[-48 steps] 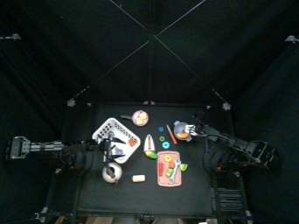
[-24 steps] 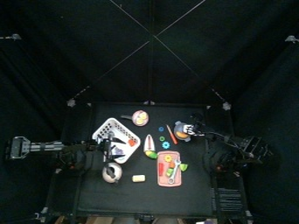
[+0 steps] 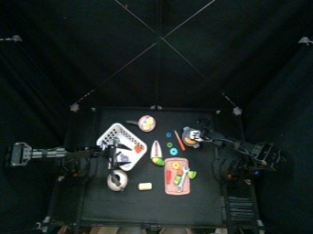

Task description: Place bowl top right of table

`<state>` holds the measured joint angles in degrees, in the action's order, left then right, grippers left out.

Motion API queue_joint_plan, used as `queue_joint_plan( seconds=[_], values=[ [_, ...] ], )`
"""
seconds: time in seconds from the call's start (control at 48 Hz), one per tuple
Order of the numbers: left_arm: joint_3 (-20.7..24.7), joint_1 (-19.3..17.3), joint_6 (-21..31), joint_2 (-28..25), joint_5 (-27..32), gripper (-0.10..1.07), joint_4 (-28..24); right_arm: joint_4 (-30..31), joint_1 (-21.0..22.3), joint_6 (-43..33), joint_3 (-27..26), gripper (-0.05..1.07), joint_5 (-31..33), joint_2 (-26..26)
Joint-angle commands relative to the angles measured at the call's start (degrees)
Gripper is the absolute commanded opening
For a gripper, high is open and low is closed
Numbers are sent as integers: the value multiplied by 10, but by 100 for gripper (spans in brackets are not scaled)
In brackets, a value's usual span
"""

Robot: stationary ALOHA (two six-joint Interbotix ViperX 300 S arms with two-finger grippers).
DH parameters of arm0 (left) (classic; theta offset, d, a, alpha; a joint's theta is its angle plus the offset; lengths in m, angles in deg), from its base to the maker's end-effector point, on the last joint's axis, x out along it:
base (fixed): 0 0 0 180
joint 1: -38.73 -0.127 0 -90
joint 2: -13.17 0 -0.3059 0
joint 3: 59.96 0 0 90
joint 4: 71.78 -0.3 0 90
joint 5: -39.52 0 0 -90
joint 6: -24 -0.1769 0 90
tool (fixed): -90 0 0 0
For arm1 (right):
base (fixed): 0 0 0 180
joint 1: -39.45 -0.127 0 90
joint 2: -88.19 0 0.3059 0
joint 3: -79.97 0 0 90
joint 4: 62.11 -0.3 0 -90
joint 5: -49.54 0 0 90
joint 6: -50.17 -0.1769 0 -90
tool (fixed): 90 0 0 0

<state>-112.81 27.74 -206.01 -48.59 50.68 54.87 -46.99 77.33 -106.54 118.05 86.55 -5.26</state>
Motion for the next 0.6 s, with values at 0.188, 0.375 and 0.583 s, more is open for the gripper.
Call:
queue_joint_plan(
  seconds=[0.188,0.375,0.583],
  values=[
    [5,-3,1,0,2,100,-1,53,-38,2,-56,93,7,-10],
    [4,-3,1,0,2,100,-1,73,-44,2,-78,94,40,-9],
    [3,-3,1,0,2,100,-1,76,-98,5,-91,94,25,-10]
  ],
)
